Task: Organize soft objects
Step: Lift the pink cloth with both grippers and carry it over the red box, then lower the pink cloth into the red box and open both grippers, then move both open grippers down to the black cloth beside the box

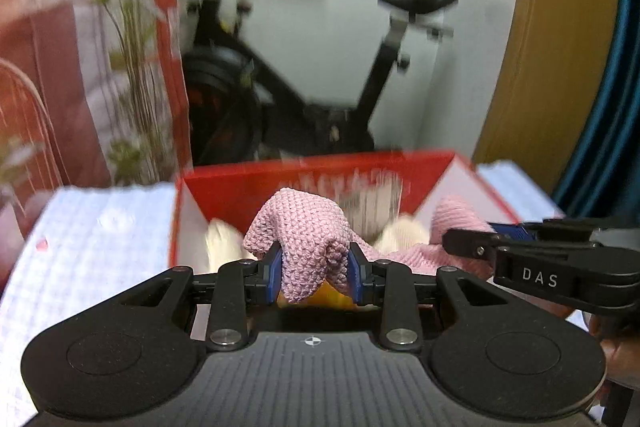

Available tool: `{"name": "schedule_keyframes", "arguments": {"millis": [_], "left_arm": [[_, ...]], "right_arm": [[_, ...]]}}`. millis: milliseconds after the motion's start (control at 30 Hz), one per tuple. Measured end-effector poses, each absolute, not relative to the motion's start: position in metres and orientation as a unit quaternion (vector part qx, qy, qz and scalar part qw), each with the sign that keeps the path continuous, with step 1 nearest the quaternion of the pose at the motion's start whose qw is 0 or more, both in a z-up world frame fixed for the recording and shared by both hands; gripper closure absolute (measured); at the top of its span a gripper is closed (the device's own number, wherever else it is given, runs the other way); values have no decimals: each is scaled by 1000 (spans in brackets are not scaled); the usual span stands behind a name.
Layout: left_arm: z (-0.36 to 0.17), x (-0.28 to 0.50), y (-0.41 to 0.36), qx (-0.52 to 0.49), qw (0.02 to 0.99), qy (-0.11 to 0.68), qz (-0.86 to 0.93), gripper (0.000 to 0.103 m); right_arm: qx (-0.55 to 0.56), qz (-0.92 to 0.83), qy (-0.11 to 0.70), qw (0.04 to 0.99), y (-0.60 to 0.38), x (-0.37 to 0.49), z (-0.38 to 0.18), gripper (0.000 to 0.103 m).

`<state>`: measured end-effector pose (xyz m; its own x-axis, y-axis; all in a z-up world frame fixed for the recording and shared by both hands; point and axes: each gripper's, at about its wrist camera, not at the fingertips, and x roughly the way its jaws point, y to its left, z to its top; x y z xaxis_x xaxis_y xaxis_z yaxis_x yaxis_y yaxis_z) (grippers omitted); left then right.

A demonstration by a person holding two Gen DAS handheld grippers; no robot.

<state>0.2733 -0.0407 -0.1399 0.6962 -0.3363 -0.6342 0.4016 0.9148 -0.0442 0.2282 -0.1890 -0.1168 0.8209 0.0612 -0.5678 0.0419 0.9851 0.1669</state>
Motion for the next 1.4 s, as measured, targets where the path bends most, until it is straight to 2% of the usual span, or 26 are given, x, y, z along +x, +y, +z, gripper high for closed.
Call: {"name": "schedule_keyframes", "arguments": {"millis": [67,500,600,667,700,767,800,833,867,1100,1167,1400], "left_arm": [[-149,277,-44,61,908,362,-202,69],[-166,278,-43,74,879,419,-216,69],[-161,275,-40,77,885,404,-219,61],[-155,271,-36,78,891,391,-218,42],[-151,268,-34,77,894,384,-217,37],[-145,263,-32,78,901,367,-218,21],[-140,257,-29,78,905,356,-219,17],[-137,254,-27,79,909,347,-219,11],[-133,249,-25,80,913,336,-219,9],[-105,214,-17,80,936,274,-207,0],[-98,205,-16,71,939,266,-205,0],[-74,175,-1,32,951,239,-193,0]], "right_arm": [[89,15,326,941,-186,234,-129,87],[87,15,405,910,-172,249,-160,87],[84,12,402,912,-172,246,-158,86],[72,5,394,916,-173,242,-153,78],[64,0,389,919,-172,240,-150,75],[57,-4,377,925,-172,235,-143,68],[57,-4,373,926,-173,232,-139,65],[58,-4,371,927,-173,228,-136,56],[58,-3,368,928,-174,224,-132,47],[42,6,323,945,-173,190,-102,16],[43,8,309,950,-172,180,-93,2],[33,7,261,965,-166,142,-64,0]]}}
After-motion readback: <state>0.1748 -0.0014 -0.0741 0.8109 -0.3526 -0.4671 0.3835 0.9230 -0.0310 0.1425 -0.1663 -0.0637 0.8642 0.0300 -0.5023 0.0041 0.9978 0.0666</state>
